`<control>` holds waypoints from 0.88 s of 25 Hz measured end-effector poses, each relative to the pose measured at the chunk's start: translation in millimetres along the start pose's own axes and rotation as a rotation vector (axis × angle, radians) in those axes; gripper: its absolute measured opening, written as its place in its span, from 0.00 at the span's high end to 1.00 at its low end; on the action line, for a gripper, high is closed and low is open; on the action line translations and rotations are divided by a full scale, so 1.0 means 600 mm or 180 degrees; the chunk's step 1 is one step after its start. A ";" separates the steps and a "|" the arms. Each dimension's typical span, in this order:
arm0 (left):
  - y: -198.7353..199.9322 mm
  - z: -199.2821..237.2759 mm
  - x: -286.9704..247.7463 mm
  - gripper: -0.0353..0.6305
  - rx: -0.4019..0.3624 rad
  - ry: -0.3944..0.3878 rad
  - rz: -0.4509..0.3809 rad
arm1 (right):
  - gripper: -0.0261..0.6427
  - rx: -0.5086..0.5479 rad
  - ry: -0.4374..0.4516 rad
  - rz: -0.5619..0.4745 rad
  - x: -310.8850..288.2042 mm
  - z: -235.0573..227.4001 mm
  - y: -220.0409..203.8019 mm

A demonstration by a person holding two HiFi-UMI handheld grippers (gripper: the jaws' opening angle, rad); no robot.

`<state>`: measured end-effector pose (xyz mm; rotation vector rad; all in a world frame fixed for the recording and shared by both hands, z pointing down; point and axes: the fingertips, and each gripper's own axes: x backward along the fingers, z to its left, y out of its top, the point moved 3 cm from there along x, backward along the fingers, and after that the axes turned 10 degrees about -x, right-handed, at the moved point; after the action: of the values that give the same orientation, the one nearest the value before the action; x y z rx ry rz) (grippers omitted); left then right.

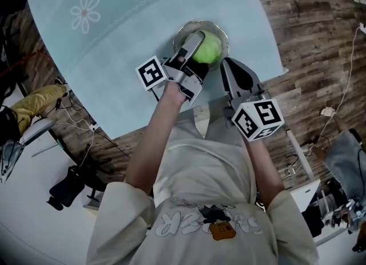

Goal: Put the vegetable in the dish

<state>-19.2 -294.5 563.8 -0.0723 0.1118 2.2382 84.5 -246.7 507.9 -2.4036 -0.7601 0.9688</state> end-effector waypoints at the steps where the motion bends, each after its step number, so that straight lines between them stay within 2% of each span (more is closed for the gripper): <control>1: 0.000 0.002 0.003 0.60 -0.0031 0.0062 0.0030 | 0.92 0.0008 0.0002 0.0004 0.001 0.000 0.000; 6: 0.000 0.001 0.011 0.59 -0.0307 0.0445 0.0180 | 0.92 0.0058 0.0023 0.0026 0.005 0.007 0.000; 10: -0.006 0.004 0.018 0.55 -0.0663 0.0812 0.0336 | 0.92 0.0063 0.0042 0.0030 0.013 0.010 -0.001; 15: -0.001 -0.001 0.021 0.43 -0.0880 0.0965 0.0433 | 0.92 0.0097 0.0068 0.0026 0.017 0.020 0.000; 17: 0.002 -0.007 0.021 0.41 -0.1139 0.1107 0.0490 | 0.92 0.0104 0.0069 0.0026 0.020 0.021 0.000; 22: 0.000 -0.010 0.024 0.38 -0.2065 0.1548 0.0864 | 0.92 0.0114 0.0064 0.0024 0.023 0.023 -0.002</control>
<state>-27.8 -284.1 556.9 -1.0016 -0.3676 2.3937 82.6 -234.6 492.9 -2.3835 -0.7212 0.9515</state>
